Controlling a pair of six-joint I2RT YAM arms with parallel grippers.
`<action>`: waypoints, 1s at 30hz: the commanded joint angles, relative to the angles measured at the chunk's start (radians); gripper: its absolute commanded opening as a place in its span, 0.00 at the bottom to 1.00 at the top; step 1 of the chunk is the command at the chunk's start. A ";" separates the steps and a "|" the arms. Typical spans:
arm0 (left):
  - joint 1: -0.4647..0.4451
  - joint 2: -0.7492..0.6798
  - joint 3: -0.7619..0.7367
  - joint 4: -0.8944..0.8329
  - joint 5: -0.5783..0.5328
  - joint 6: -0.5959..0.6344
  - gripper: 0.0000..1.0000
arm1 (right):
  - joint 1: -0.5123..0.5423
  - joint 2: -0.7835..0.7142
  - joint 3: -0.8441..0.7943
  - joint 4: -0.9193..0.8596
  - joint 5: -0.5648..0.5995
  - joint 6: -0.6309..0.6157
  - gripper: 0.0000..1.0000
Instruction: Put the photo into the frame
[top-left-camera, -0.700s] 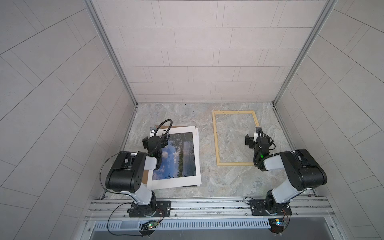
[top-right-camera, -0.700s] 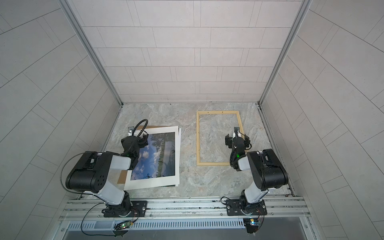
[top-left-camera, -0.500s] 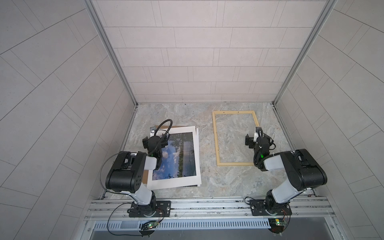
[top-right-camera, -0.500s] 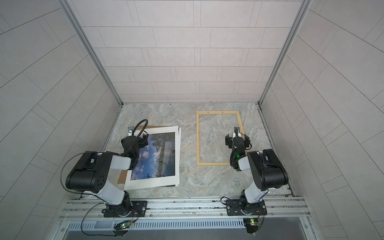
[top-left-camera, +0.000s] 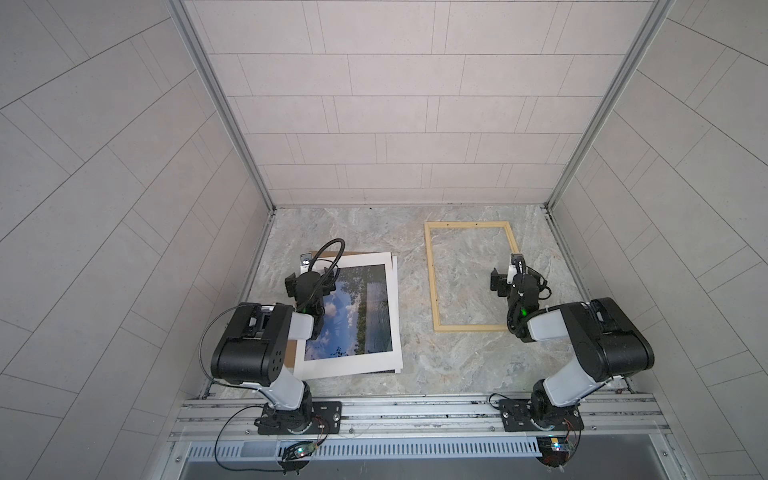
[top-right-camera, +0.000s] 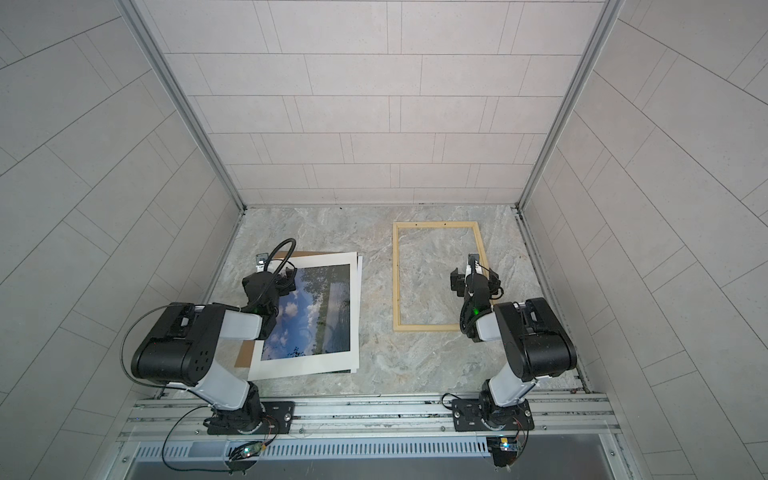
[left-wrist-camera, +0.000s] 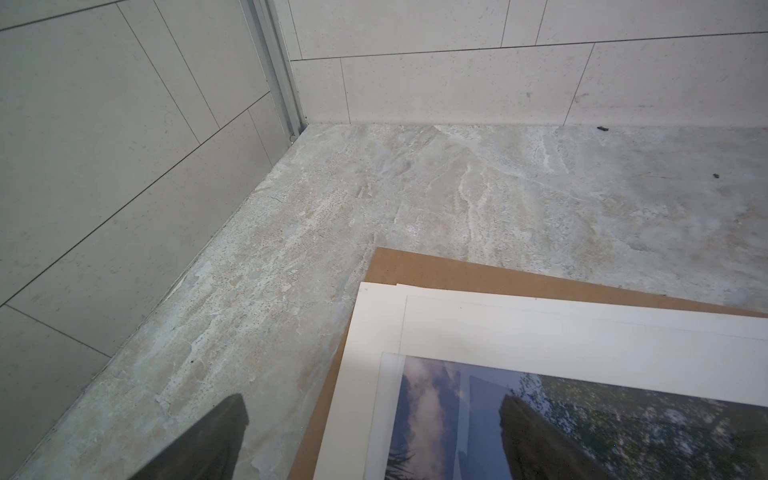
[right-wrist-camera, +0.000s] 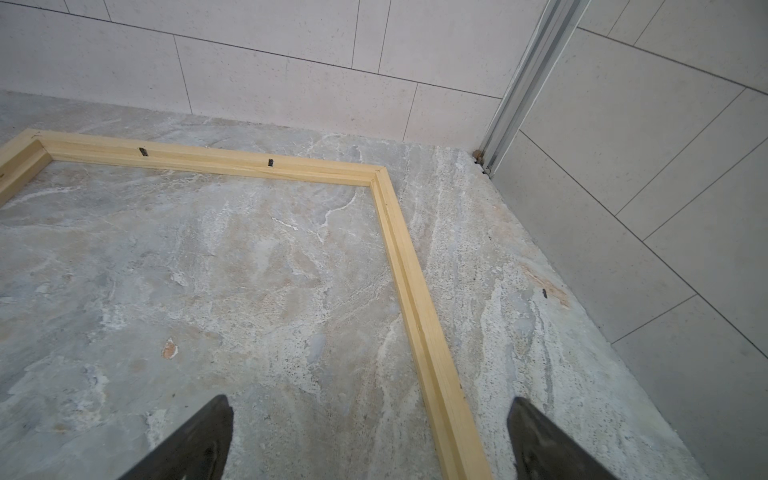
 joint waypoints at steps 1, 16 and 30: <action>-0.003 -0.003 0.013 0.006 -0.007 0.001 1.00 | 0.005 -0.013 -0.006 0.008 -0.003 -0.013 1.00; -0.003 -0.015 0.009 0.003 -0.037 -0.004 1.00 | -0.023 -0.020 0.000 -0.009 0.005 0.021 0.99; -0.103 -0.286 0.469 -1.053 -0.321 -0.206 1.00 | -0.046 -0.559 0.336 -1.014 -0.174 0.312 0.93</action>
